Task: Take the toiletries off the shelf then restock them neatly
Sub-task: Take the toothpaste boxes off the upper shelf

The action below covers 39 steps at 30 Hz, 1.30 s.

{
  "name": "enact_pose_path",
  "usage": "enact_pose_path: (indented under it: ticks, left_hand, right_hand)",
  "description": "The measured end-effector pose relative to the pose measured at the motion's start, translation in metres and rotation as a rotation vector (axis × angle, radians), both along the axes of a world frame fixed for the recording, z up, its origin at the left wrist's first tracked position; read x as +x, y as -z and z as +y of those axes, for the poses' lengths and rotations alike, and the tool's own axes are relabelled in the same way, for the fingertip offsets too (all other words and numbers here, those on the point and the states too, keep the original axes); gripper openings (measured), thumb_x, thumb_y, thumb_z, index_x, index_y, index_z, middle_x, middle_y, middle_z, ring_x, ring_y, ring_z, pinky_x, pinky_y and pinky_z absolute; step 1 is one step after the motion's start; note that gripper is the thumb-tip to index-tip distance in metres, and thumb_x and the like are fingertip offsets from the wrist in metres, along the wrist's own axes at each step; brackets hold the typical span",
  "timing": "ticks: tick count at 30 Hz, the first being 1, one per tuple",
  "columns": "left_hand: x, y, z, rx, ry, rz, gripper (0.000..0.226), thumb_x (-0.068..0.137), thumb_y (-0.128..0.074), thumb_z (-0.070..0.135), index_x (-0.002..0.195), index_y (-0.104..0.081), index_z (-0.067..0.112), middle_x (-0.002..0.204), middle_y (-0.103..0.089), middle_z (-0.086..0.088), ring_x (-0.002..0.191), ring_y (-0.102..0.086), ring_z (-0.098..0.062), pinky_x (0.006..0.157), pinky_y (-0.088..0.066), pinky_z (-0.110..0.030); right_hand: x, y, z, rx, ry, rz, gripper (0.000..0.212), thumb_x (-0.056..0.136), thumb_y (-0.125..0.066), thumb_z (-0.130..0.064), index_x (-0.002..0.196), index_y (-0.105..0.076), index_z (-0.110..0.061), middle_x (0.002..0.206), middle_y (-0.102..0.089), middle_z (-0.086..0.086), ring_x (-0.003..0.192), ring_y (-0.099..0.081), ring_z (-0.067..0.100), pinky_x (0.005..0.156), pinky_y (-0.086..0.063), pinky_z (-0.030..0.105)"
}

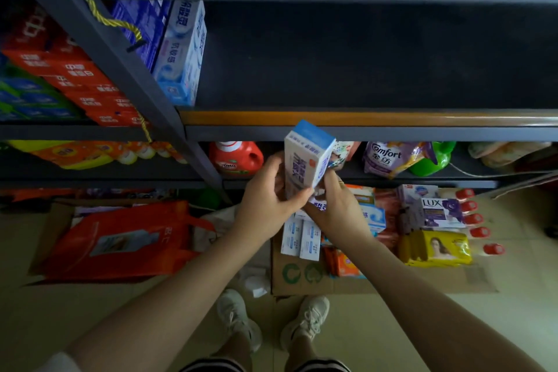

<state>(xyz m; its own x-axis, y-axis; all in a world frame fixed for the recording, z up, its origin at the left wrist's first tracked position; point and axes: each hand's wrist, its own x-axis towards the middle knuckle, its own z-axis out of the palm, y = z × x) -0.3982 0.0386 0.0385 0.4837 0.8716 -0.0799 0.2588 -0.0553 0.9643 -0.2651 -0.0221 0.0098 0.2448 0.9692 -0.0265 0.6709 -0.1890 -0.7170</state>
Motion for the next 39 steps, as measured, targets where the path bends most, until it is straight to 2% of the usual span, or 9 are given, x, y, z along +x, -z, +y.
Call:
enact_pose_path:
  ticks: [5,8,10,13,17,25,29,33,39]
  left_hand:
    - [-0.013,0.008,0.000,-0.079,0.049,0.018,0.037,0.078,-0.071,0.011,0.107,-0.051,0.025,0.096,-0.061,0.016,0.088,-0.059,0.014,0.073,-0.045,-0.005]
    - [-0.019,0.011,0.007,-0.537,-0.036,-0.332,0.031,0.084,-0.064,0.018,0.113,-0.052,0.016,0.105,-0.066,-0.003,0.099,-0.064,-0.011,0.077,-0.053,-0.022]
    - [-0.023,0.022,0.012,-0.770,-0.095,-0.522,0.067,0.074,-0.072,0.041,0.127,-0.045,0.012,0.120,-0.060,-0.015,0.111,-0.059,-0.029,0.083,-0.054,-0.039]
    - [-0.025,0.030,0.015,-0.950,-0.157,-0.617,0.072,0.079,-0.057,0.054,0.137,-0.039,0.015,0.127,-0.057,-0.015,0.115,-0.057,-0.031,0.083,-0.053,-0.043]
    - [-0.023,0.043,0.015,-1.066,-0.247,-0.703,0.046,0.092,-0.033,0.047,0.125,-0.052,0.020,0.113,-0.066,-0.008,0.101,-0.065,-0.021,0.083,-0.054,-0.039]
    - [-0.014,0.059,0.005,-1.025,-0.279,-0.445,0.044,0.088,-0.050,0.038,0.124,-0.048,0.015,0.112,-0.064,-0.010,0.105,-0.062,-0.022,0.084,-0.052,-0.039]
    - [-0.010,0.067,0.003,-0.873,-0.296,-0.283,0.033,0.087,-0.057,0.016,0.119,-0.048,0.012,0.098,-0.063,-0.008,0.085,-0.065,-0.017,0.064,-0.054,-0.030]
    - [-0.010,0.084,-0.003,-0.650,-0.219,0.187,0.054,0.082,-0.068,0.023,0.128,-0.043,0.013,0.118,-0.059,-0.002,0.099,-0.059,-0.018,0.076,-0.050,-0.032]
    - [-0.001,0.114,-0.014,-0.598,-0.239,0.396,0.054,0.079,-0.069,0.041,0.123,-0.043,0.024,0.110,-0.056,-0.001,0.090,-0.057,-0.016,0.065,-0.044,-0.029]
  right_hand:
    - [-0.004,0.006,-0.005,0.026,-0.157,0.004,0.059,0.089,-0.050,-0.041,0.141,-0.038,-0.015,0.131,-0.050,0.007,0.109,-0.056,0.025,0.081,-0.052,0.037]
    - [0.007,0.004,-0.009,-0.075,-0.174,0.115,0.068,0.082,-0.046,-0.058,0.140,-0.037,-0.023,0.128,-0.052,0.000,0.113,-0.050,0.015,0.091,-0.042,0.026]
    - [0.013,-0.007,-0.010,-0.241,-0.141,0.292,0.063,0.077,-0.051,-0.062,0.129,-0.047,-0.026,0.112,-0.059,-0.007,0.099,-0.057,0.009,0.080,-0.045,0.018]
    - [0.021,-0.017,-0.013,-0.377,-0.089,0.730,0.028,0.081,-0.062,-0.042,0.107,-0.056,-0.032,0.097,-0.063,-0.012,0.085,-0.062,-0.001,0.069,-0.048,0.014]
    - [0.019,-0.019,-0.016,-0.421,-0.065,0.832,0.036,0.085,-0.065,-0.012,0.109,-0.051,-0.036,0.099,-0.059,-0.012,0.081,-0.060,-0.008,0.067,-0.052,0.016]
    - [0.004,-0.007,-0.021,-0.297,-0.250,-0.268,0.065,0.083,-0.064,-0.027,0.139,-0.032,-0.020,0.133,-0.045,0.002,0.120,-0.041,0.021,0.093,-0.041,0.036]
    - [0.009,0.007,-0.034,-0.319,-0.396,-0.117,0.064,0.083,-0.066,-0.031,0.139,-0.036,-0.020,0.137,-0.042,0.001,0.122,-0.043,0.020,0.094,-0.043,0.038]
    - [0.033,0.028,-0.040,-0.302,-0.178,0.005,0.032,0.089,-0.059,-0.022,0.120,-0.056,-0.014,0.125,-0.053,0.004,0.113,-0.052,0.021,0.089,-0.044,0.029]
    - [0.067,0.067,-0.038,-0.484,-0.070,-0.218,0.049,0.094,-0.049,-0.022,0.141,-0.035,-0.019,0.149,-0.031,0.003,0.137,-0.026,0.027,0.109,-0.031,0.043]
